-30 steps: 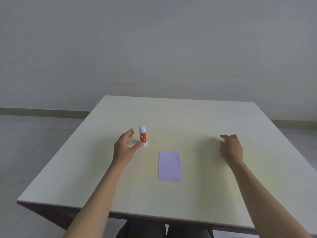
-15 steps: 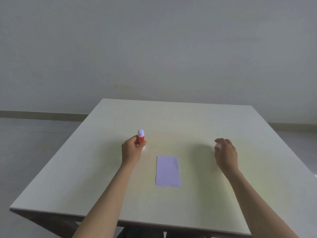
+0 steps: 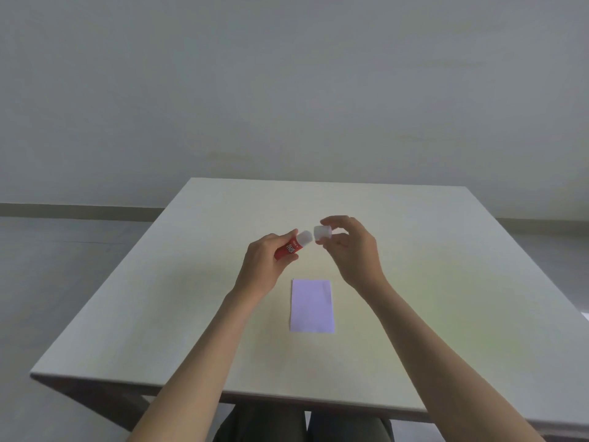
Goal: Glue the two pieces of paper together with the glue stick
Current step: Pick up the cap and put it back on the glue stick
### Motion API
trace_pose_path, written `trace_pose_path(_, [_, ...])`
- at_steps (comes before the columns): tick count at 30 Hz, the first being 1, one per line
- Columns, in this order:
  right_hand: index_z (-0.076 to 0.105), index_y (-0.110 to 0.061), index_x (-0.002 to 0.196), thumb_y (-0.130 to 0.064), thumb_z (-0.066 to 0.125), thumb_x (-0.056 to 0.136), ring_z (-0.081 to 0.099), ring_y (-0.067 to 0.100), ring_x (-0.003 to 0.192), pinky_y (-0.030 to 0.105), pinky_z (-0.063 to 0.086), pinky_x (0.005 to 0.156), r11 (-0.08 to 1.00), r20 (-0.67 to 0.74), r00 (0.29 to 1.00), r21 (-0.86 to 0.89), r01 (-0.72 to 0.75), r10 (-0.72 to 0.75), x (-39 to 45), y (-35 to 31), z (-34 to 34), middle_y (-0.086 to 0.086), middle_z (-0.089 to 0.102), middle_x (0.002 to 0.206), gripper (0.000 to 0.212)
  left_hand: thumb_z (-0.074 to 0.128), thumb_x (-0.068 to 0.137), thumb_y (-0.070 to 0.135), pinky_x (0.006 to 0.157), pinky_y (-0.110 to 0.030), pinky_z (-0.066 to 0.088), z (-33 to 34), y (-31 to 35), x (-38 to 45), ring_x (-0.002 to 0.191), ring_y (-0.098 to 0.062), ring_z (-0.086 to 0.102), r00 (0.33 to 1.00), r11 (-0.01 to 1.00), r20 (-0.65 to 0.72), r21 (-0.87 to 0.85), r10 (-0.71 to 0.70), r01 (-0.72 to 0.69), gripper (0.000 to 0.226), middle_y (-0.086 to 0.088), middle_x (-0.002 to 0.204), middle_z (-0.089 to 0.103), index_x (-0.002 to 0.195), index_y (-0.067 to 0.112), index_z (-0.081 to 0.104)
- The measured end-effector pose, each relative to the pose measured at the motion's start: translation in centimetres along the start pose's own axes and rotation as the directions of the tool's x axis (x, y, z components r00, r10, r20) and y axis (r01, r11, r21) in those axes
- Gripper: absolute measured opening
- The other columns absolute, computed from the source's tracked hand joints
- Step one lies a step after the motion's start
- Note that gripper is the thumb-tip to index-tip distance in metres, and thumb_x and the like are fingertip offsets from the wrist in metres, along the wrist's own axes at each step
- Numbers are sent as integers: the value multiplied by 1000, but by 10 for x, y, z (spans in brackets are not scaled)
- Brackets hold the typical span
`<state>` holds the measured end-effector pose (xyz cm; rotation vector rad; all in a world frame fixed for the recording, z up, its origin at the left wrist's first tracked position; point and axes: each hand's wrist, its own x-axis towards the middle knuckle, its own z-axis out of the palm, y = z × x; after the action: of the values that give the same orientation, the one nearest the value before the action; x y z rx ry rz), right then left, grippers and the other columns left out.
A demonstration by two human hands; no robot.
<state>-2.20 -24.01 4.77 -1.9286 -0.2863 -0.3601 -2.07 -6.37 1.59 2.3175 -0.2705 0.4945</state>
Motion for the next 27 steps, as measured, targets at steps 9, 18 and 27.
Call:
trace_pose_path(9, [64,-7,106,-2,60,86,72,27,86,37,57,78,1000,44,999,-24,2,-1,-9,0,3,6,64,108,21,70,82,10,70,-21,38,-1,8,-4,75,-16,51,998,999,37,16,45,-45,49,2,83,57,129,17,58])
trace_pose_path(18, [67,-10,106,-3,64,85,67,-6,63,3,47,60,999,180,982,-20,-48,51,-6,4,1,8,71,91,22,68,83,13,74,-35,50,-6,10,-5,94,-21,54,995,991,69,109,74,-82,47,-2,101,64,128,24,58])
trace_pose_path(27, [70,-20,80,-30,67,84,57,4,39,15,45,51,994,116,990,-92,-66,76,-2,7,5,-11,62,58,12,72,80,18,68,-30,46,-11,12,-8,89,-19,57,997,985,45,158,57,-63,44,1,98,67,122,26,63])
